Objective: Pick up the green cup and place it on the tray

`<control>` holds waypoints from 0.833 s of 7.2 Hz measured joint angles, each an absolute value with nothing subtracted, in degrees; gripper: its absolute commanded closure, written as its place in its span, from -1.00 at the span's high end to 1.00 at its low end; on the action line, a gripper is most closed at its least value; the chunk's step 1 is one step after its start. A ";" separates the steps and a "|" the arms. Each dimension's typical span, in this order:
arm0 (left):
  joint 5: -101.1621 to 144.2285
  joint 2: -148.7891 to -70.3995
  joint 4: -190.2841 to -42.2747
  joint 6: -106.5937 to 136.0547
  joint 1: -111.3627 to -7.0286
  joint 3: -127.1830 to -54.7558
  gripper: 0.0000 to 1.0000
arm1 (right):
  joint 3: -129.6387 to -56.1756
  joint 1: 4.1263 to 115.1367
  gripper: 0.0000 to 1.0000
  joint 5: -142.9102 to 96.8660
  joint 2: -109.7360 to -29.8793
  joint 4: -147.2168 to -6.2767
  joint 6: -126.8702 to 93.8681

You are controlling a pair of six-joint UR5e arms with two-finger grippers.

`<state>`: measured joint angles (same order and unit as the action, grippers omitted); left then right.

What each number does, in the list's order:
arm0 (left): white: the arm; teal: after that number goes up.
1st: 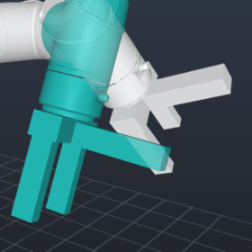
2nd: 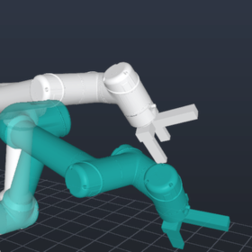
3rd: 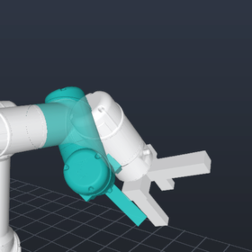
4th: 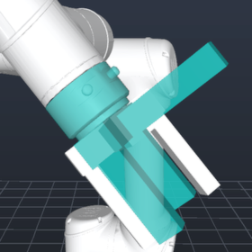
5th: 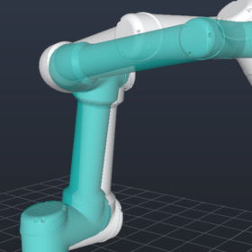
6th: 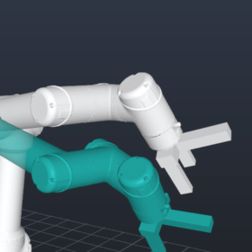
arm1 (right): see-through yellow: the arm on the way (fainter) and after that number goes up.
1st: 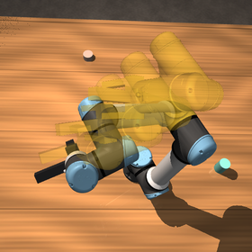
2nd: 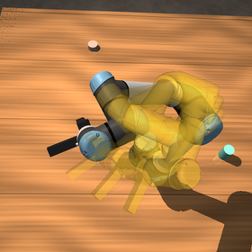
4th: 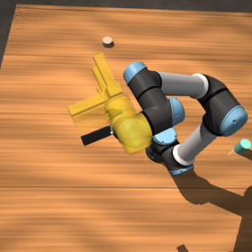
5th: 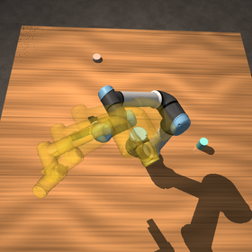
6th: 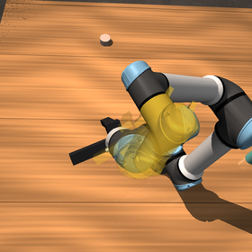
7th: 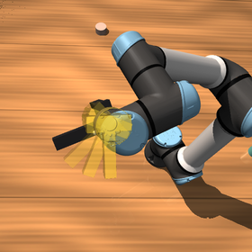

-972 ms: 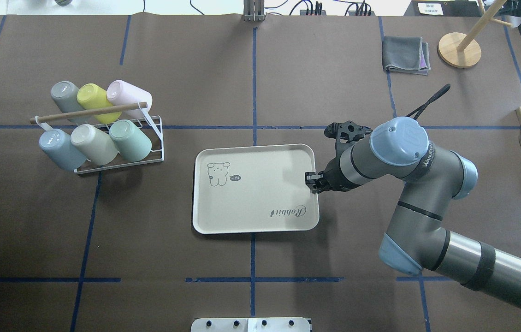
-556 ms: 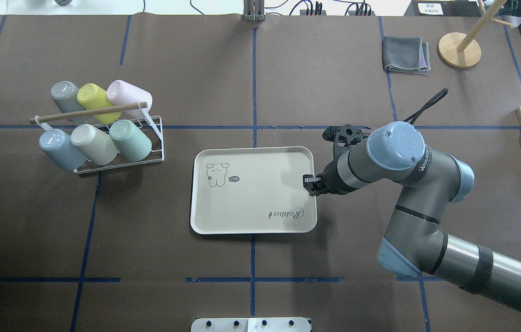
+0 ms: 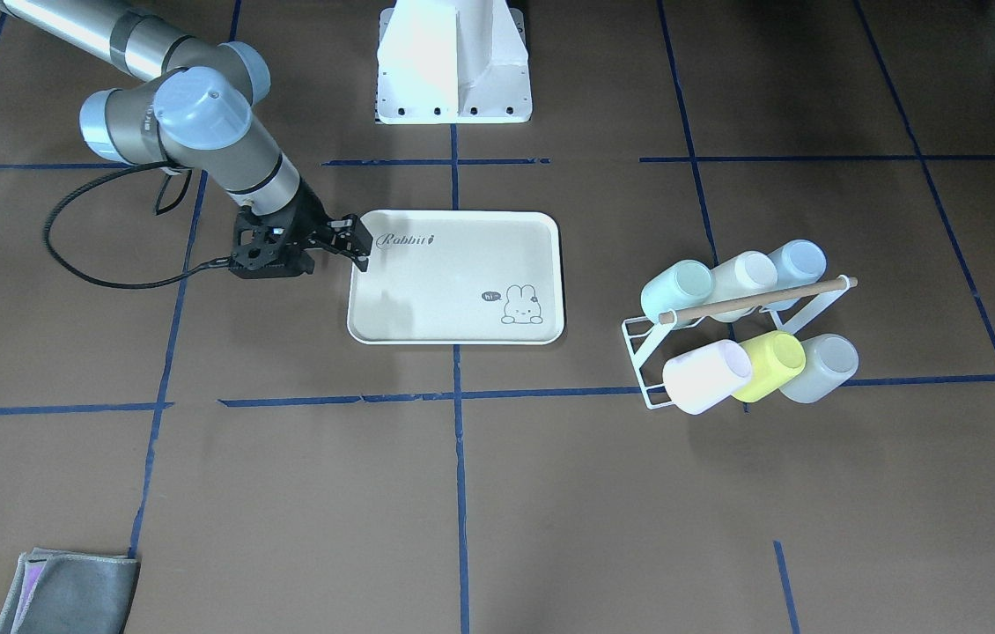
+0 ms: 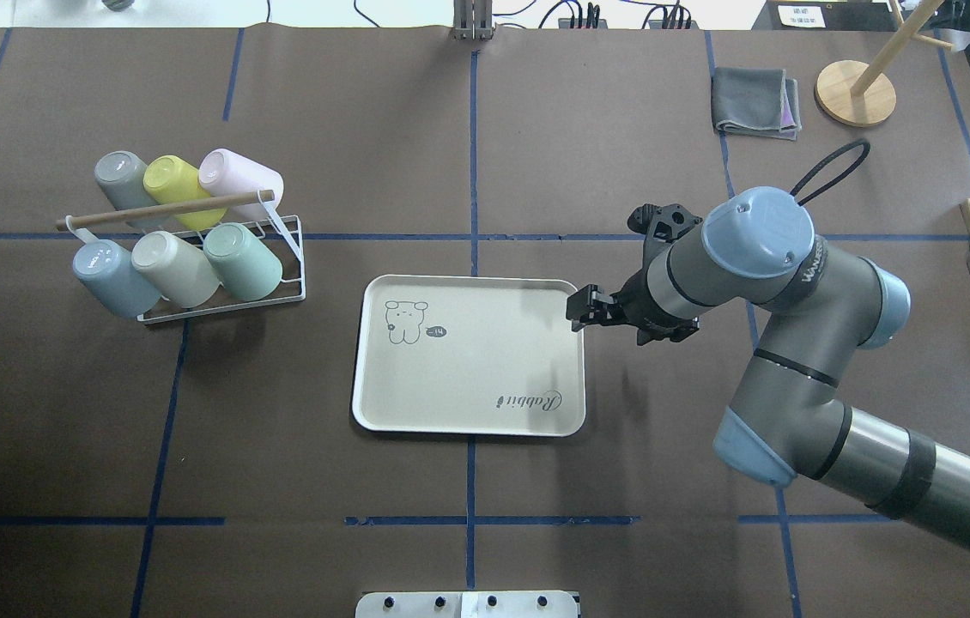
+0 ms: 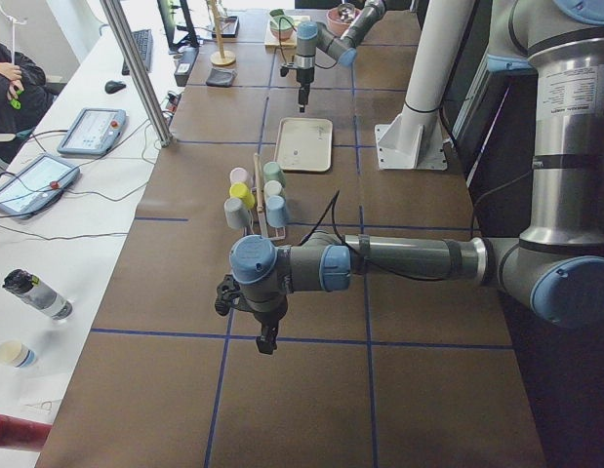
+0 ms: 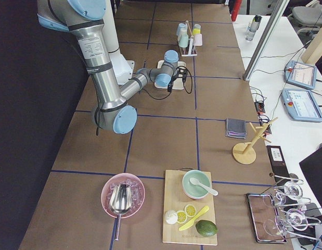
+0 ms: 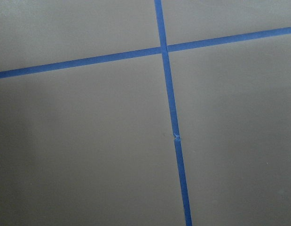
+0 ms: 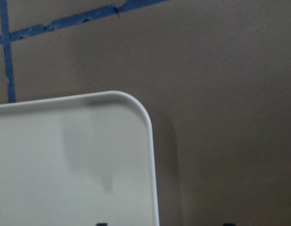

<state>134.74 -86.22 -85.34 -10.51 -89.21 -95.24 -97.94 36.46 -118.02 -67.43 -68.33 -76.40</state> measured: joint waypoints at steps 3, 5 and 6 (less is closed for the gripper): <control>134.66 -86.22 -85.34 -10.54 -89.21 -95.48 1.00 | -100.41 48.39 1.00 -124.58 -68.56 -82.88 -57.13; 134.65 -86.27 -85.34 -10.55 -89.21 -95.56 1.00 | -105.11 55.81 1.00 -125.30 -75.03 -91.37 -38.52; 134.65 -86.28 -85.32 -10.55 -89.21 -95.62 1.00 | -107.40 60.16 1.00 -125.39 -79.60 -93.90 -28.79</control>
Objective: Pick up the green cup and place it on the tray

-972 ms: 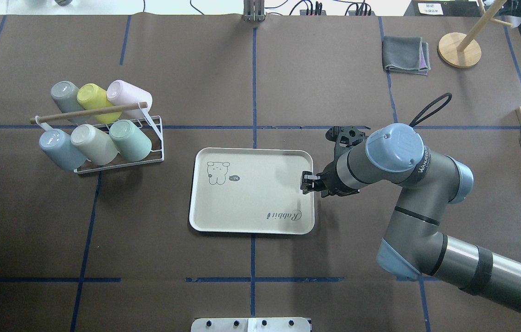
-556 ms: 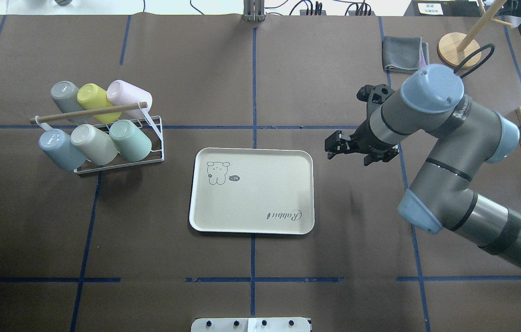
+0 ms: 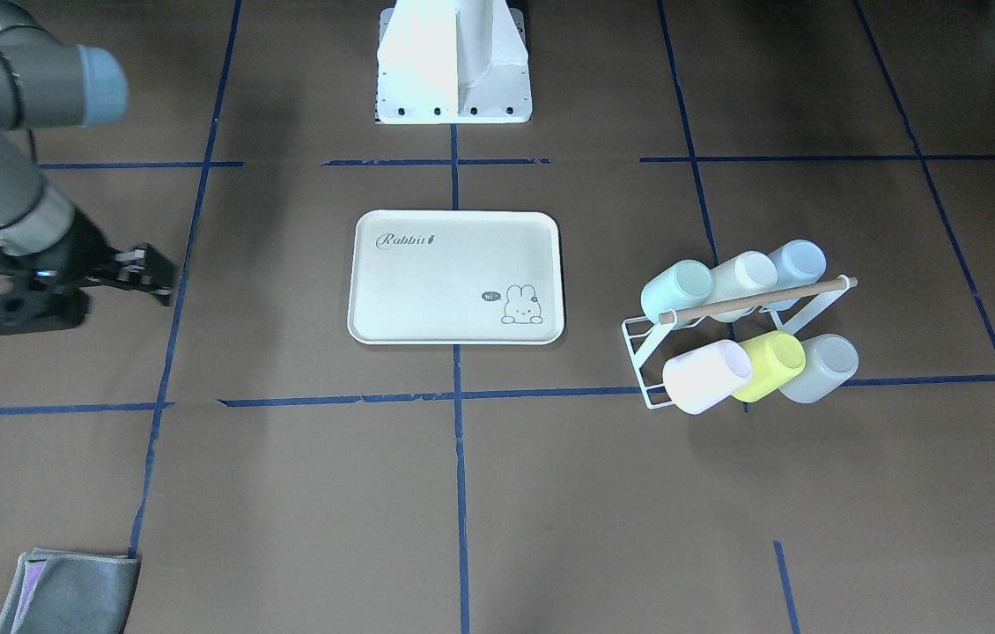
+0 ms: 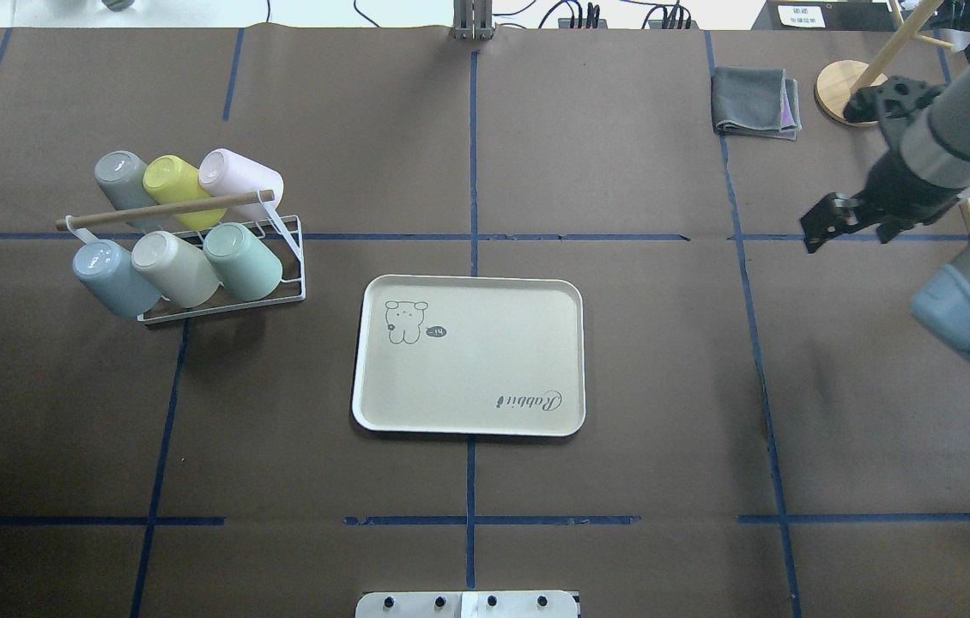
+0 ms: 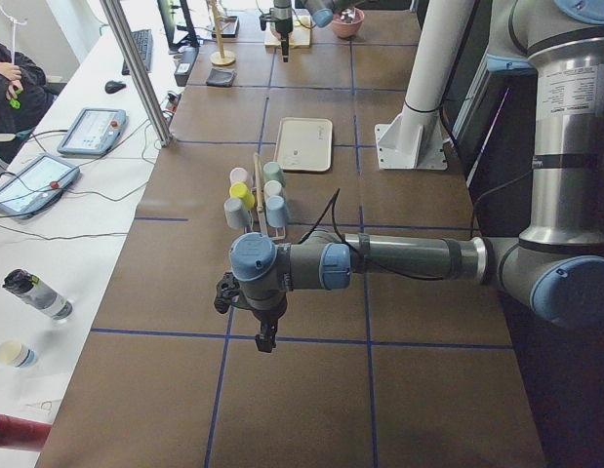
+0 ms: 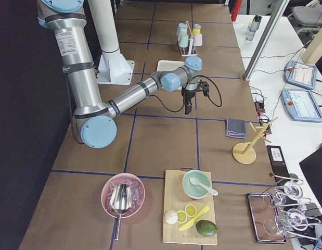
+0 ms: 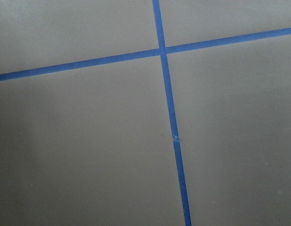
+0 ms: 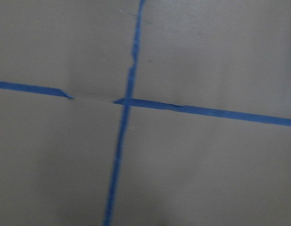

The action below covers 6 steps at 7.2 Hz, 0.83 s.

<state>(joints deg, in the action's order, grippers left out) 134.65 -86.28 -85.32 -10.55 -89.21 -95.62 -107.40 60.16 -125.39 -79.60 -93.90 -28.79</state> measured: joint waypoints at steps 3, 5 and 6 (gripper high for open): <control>134.63 -86.23 -85.26 -10.55 -89.21 -95.68 1.00 | -109.72 74.35 1.00 -127.77 -92.25 -95.87 -6.16; 134.54 -86.22 -85.27 -10.55 -89.21 -95.66 1.00 | -109.91 83.73 1.00 -130.60 -99.08 -95.89 3.14; 134.56 -86.22 -85.29 -10.55 -89.21 -95.64 1.00 | -109.99 87.00 1.00 -130.66 -101.80 -95.75 5.49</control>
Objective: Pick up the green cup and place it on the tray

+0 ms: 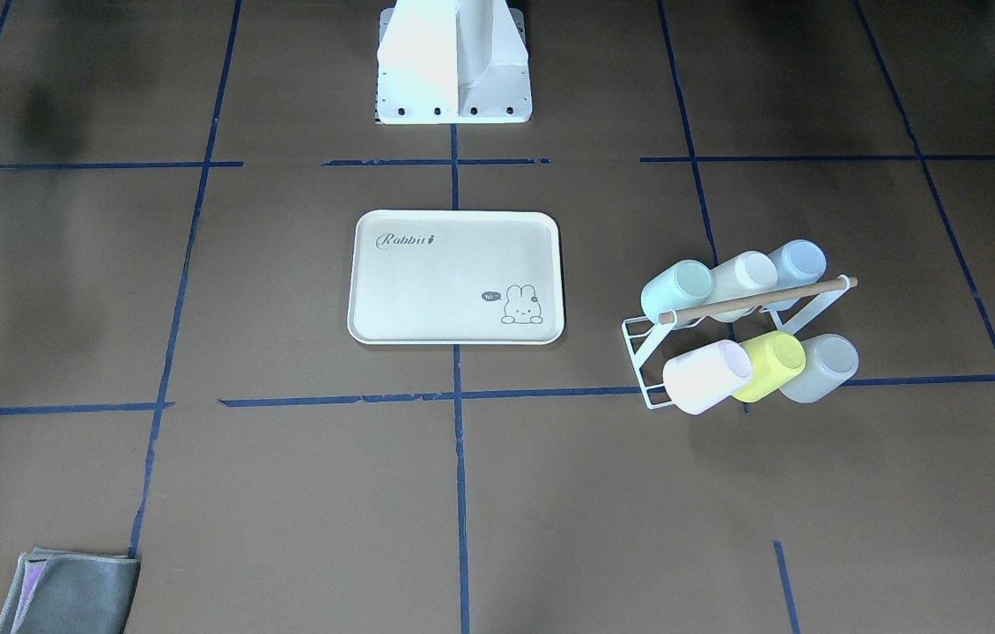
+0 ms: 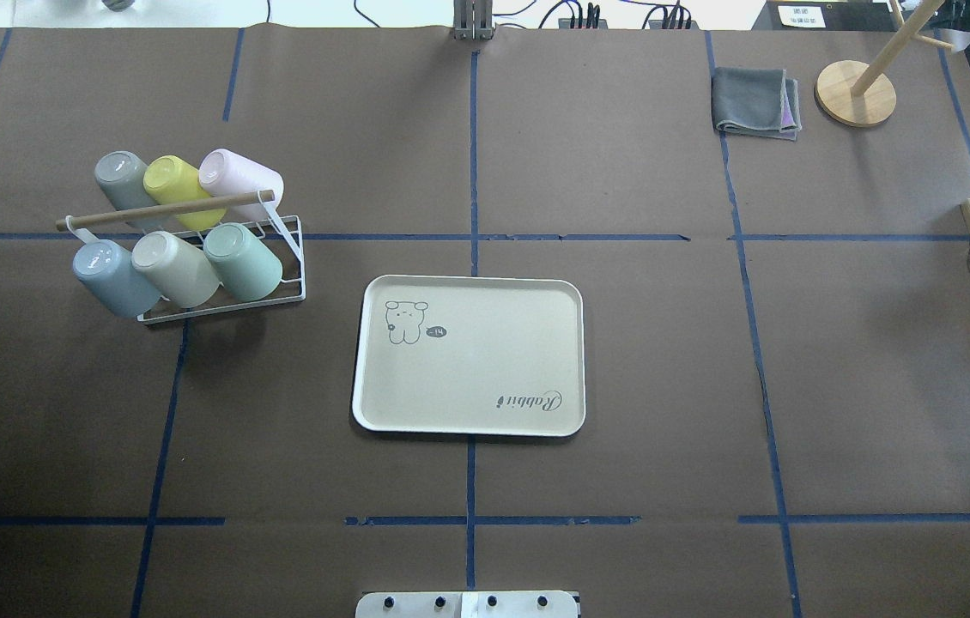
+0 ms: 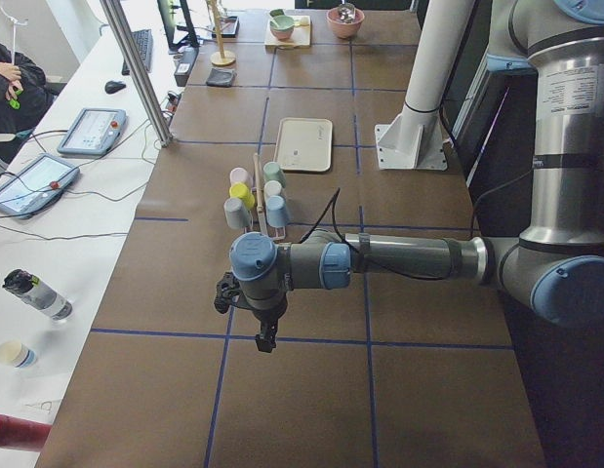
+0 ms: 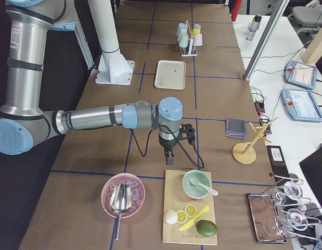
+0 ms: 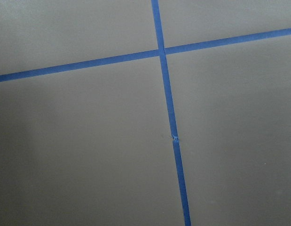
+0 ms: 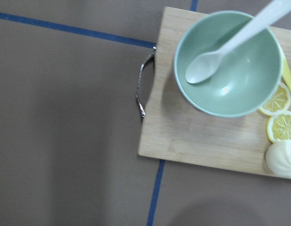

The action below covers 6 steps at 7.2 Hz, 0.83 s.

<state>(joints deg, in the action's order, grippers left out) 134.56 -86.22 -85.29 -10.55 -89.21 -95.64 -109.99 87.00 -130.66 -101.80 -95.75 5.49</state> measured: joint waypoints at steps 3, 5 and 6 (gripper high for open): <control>134.49 -86.24 -85.31 -10.50 -89.21 -95.77 1.00 | -109.97 90.37 1.00 -130.72 -105.80 -95.38 7.70; 134.29 -86.30 -86.72 -10.33 -89.21 -95.78 1.00 | -110.19 90.49 1.00 -131.23 -105.82 -95.36 7.43; 134.29 -86.54 -89.41 -10.20 -89.21 -95.72 1.00 | -110.29 90.52 1.00 -131.31 -105.78 -95.36 7.27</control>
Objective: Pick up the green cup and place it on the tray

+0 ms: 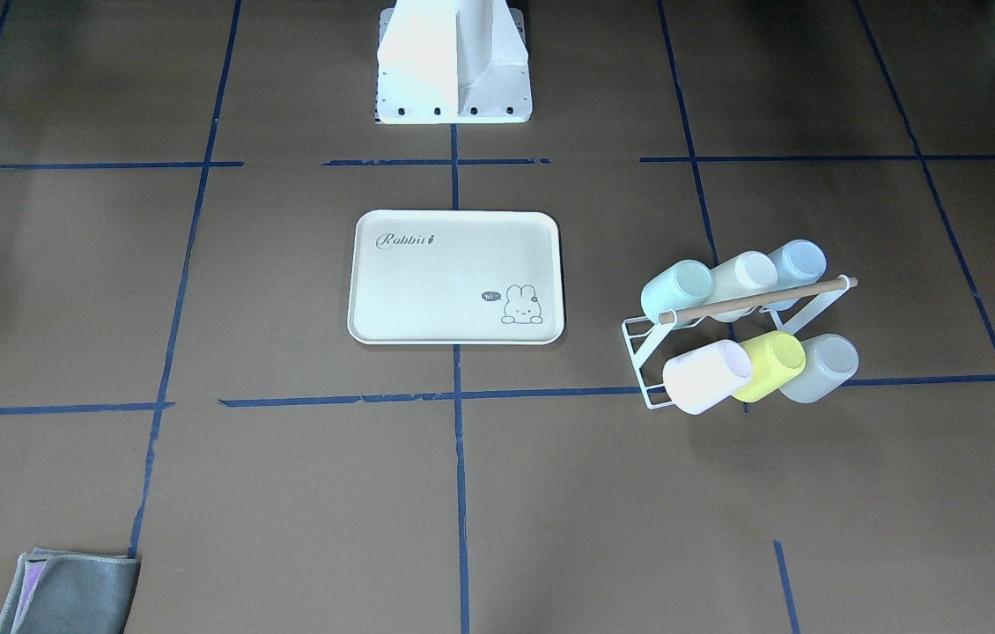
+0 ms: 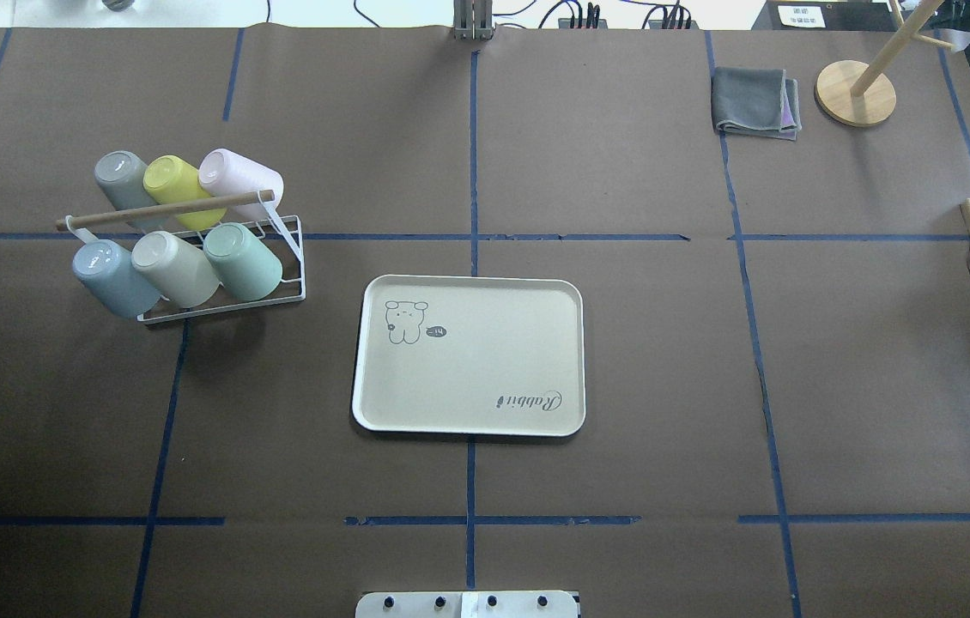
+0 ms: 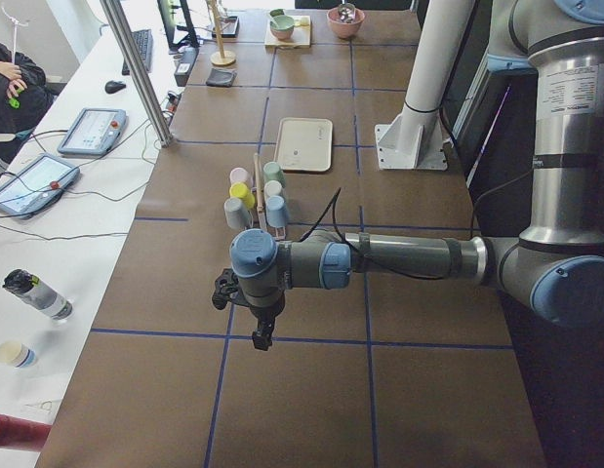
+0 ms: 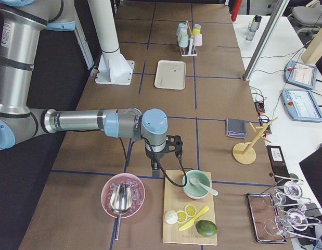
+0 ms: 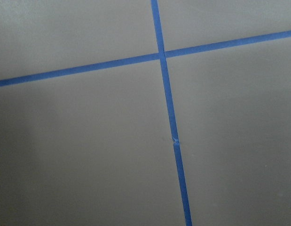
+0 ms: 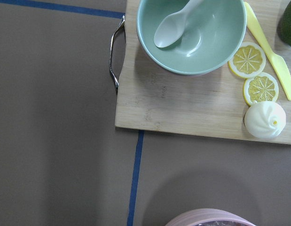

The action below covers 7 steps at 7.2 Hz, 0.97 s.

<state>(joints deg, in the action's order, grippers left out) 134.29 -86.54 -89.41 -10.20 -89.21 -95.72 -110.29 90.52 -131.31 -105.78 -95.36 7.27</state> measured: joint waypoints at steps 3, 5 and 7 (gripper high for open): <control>134.59 -88.78 -101.54 -9.39 -89.15 -95.19 1.00 | -110.40 90.53 1.00 -131.34 -105.60 -95.34 7.07; 134.73 -89.45 -103.63 -8.32 -89.04 -95.32 1.00 | -110.43 90.53 1.00 -131.31 -105.56 -95.34 7.01; 134.60 -91.76 -107.22 -3.54 -87.47 -96.65 1.00 | -110.40 90.53 1.00 -131.31 -105.56 -95.36 6.95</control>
